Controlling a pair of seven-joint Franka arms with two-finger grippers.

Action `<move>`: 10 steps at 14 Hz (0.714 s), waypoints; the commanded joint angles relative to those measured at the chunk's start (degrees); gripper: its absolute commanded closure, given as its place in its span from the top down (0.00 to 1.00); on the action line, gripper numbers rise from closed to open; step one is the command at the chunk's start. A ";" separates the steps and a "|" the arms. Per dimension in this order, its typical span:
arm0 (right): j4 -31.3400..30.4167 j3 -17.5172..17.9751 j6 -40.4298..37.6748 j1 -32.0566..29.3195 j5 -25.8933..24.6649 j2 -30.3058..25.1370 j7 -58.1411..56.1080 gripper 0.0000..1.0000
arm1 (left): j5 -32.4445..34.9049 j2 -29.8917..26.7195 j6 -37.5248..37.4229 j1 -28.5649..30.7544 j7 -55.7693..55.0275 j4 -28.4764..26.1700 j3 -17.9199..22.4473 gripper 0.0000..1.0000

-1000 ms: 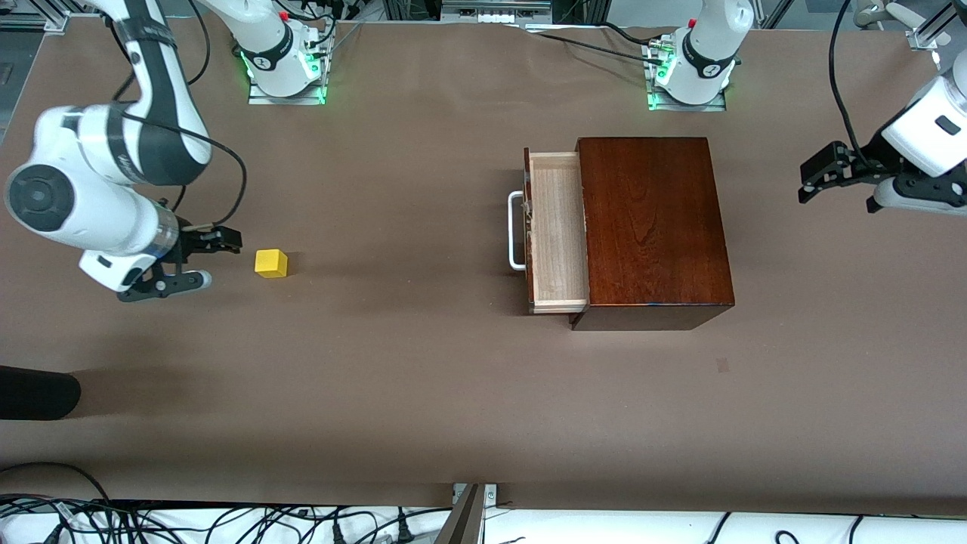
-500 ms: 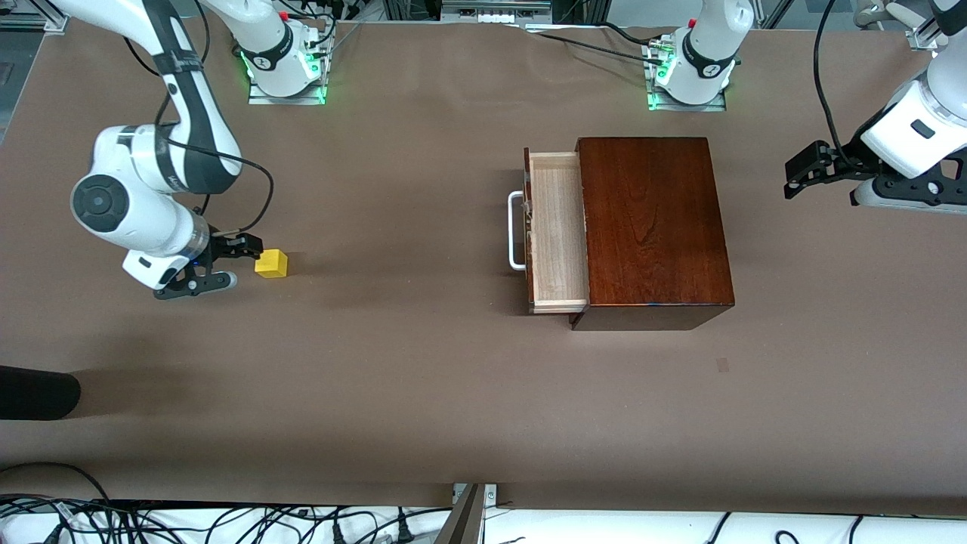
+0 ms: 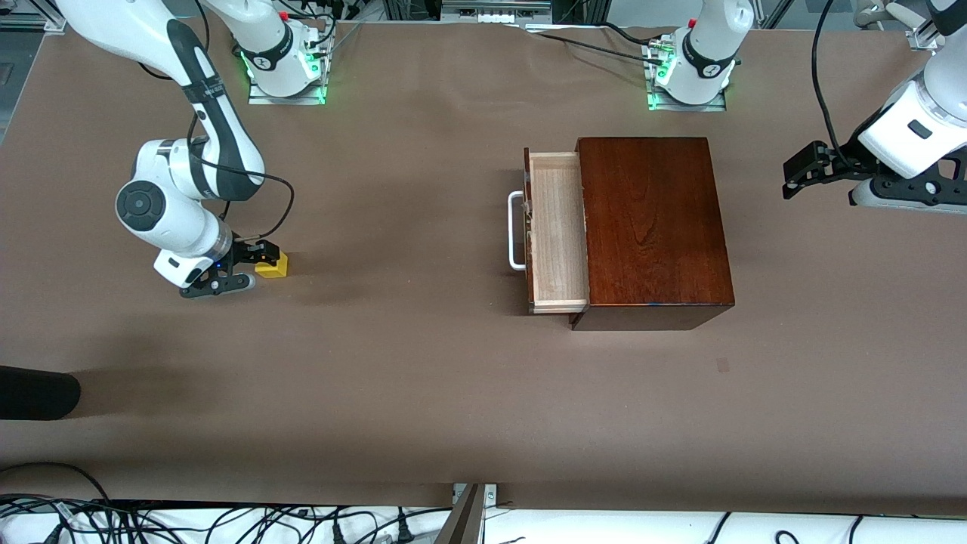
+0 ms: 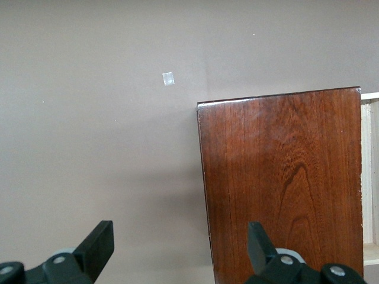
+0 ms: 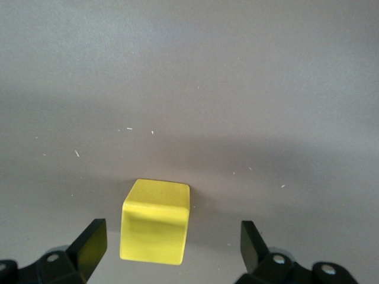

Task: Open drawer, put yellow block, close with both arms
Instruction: 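Lower the right gripper onto the yellow cube and grasp it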

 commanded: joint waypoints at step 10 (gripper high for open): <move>-1.89 0.49 2.10 -0.07 4.67 0.68 0.41 1.00 | 1.06 0.16 -0.14 -0.27 -0.61 0.05 -0.03 1.00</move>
